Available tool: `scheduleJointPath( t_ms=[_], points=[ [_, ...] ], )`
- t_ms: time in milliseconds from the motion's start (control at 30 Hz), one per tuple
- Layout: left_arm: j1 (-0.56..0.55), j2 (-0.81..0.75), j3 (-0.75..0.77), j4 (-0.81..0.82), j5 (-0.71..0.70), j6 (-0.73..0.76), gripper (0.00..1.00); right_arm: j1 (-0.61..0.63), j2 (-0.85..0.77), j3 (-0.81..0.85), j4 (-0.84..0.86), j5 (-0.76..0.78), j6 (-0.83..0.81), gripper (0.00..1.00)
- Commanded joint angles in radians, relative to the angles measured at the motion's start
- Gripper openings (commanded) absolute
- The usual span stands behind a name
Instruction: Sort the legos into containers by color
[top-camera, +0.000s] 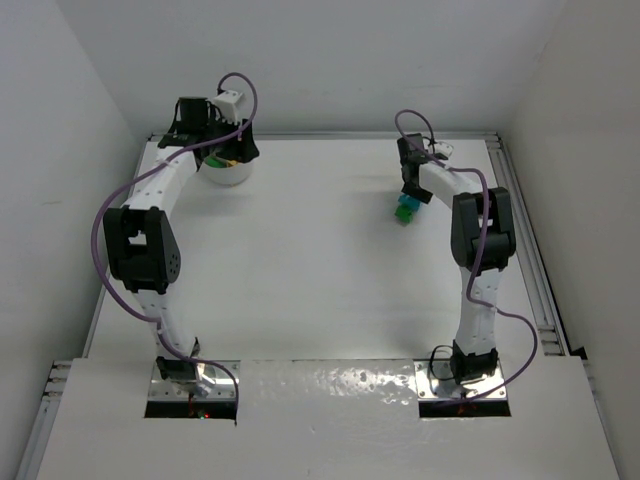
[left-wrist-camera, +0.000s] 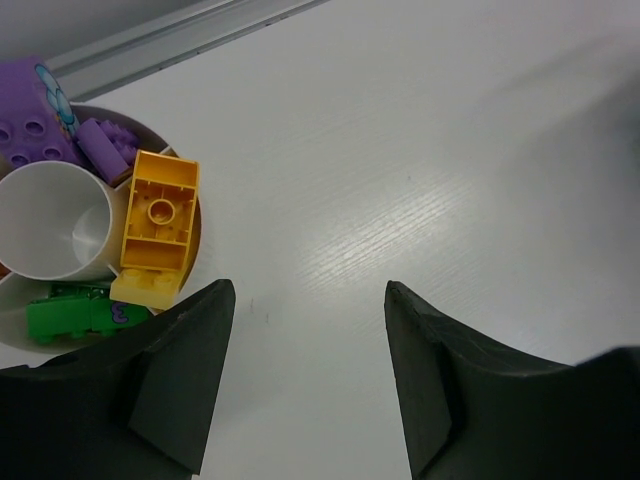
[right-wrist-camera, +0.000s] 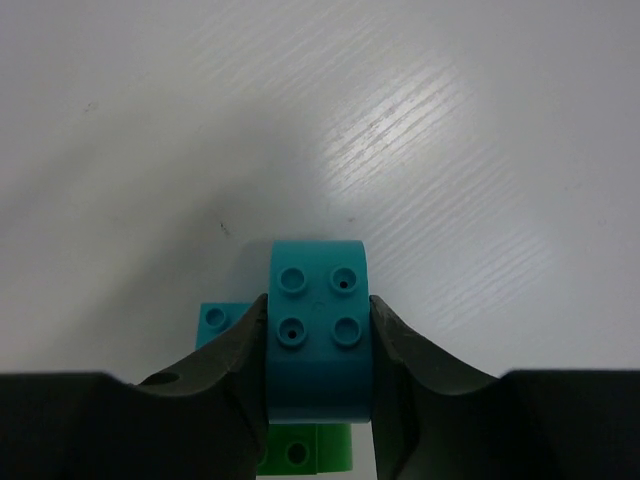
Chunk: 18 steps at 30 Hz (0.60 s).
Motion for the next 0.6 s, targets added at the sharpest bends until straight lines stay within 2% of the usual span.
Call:
scheduleJointPath(
  t_ms=[0,133,267,433,567],
  points=[
    [-0.009,-0.059,0.004,0.021,0.034,-0.010,0.59,-0.005,-0.012,-0.003,0.017,-0.001,0.013,0.21],
    [-0.023,-0.058,0.009,-0.007,0.086,0.067,0.56,-0.005,-0.045,-0.023,0.028,-0.020,0.008,0.03],
    [-0.049,-0.058,0.009,-0.057,0.186,0.206,0.56,-0.002,-0.096,-0.046,0.052,-0.089,-0.004,0.00],
    [-0.145,-0.077,-0.031,-0.069,0.232,0.395,0.67,0.059,-0.199,-0.087,0.119,-0.133,0.049,0.00],
    [-0.231,-0.133,-0.250,0.184,0.306,0.347,0.87,0.139,-0.283,-0.127,0.198,-0.143,0.137,0.00]
  ],
)
